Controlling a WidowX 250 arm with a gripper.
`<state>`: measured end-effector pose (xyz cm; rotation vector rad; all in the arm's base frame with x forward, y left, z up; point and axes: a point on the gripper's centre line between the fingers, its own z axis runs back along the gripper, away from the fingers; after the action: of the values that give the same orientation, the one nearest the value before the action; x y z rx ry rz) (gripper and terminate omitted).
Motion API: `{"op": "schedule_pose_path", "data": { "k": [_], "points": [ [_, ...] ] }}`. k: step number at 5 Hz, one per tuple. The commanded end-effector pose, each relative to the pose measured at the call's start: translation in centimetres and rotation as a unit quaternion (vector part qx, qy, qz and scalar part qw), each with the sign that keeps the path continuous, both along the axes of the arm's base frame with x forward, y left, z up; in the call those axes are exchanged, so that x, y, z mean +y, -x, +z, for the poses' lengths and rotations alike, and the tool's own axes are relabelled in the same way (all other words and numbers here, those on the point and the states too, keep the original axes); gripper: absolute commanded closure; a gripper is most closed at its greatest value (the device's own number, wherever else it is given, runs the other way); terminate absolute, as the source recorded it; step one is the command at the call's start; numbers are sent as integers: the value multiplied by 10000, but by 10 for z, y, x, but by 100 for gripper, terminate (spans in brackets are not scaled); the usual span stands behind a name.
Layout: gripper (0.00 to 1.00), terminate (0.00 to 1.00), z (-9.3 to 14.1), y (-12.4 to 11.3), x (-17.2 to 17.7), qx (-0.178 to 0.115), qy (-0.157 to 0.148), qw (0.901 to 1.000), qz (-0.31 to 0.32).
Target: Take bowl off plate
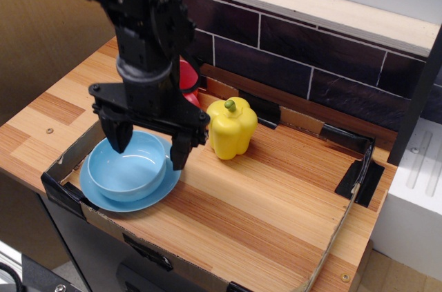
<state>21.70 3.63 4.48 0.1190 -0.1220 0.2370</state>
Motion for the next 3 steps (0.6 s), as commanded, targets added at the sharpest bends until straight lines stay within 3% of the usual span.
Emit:
{"op": "schedule_pose_path", "data": {
  "k": [1,2,3],
  "points": [
    [0,0,-15,-3,-9,-81,-46,9999,-57],
    [100,0,-17,-1,-11,-77,-78,9999,-82],
    [100,0,-19,-1,-12,-83,-108,9999,-76]
  ]
}}
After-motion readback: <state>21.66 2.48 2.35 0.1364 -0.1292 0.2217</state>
